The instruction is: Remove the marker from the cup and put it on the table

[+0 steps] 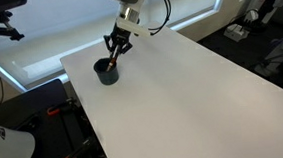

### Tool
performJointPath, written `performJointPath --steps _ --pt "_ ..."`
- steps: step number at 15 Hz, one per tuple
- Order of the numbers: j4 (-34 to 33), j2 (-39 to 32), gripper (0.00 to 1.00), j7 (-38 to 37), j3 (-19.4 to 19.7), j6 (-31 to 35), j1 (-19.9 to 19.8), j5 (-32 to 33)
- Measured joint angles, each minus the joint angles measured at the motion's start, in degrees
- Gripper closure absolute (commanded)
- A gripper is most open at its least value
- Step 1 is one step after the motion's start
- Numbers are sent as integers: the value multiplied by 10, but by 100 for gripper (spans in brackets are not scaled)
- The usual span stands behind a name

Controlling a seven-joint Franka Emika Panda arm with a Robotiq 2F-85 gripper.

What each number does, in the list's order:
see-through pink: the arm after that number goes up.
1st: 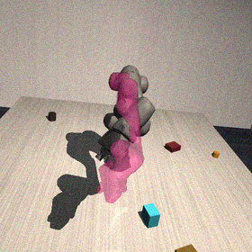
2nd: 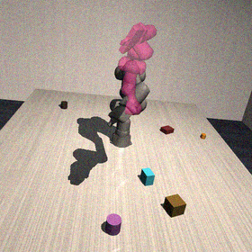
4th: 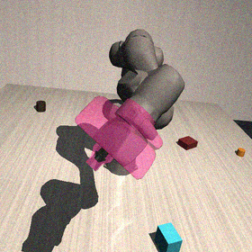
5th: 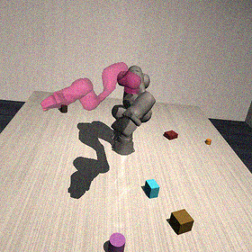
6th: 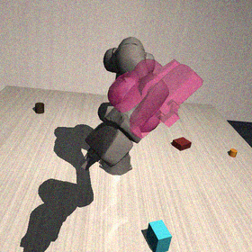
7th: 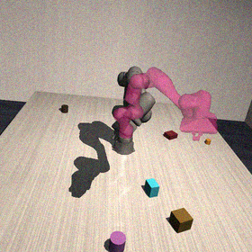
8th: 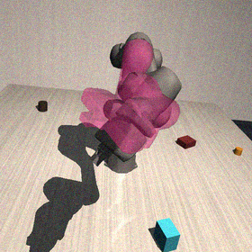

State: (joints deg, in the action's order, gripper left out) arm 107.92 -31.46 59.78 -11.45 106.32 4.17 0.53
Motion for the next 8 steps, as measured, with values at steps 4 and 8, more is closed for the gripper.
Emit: performJointPath --steps 4,8 --pt "0 1 95 -2 1 0 0 2" --pt "-1 12 95 -6 5 0 0 7"
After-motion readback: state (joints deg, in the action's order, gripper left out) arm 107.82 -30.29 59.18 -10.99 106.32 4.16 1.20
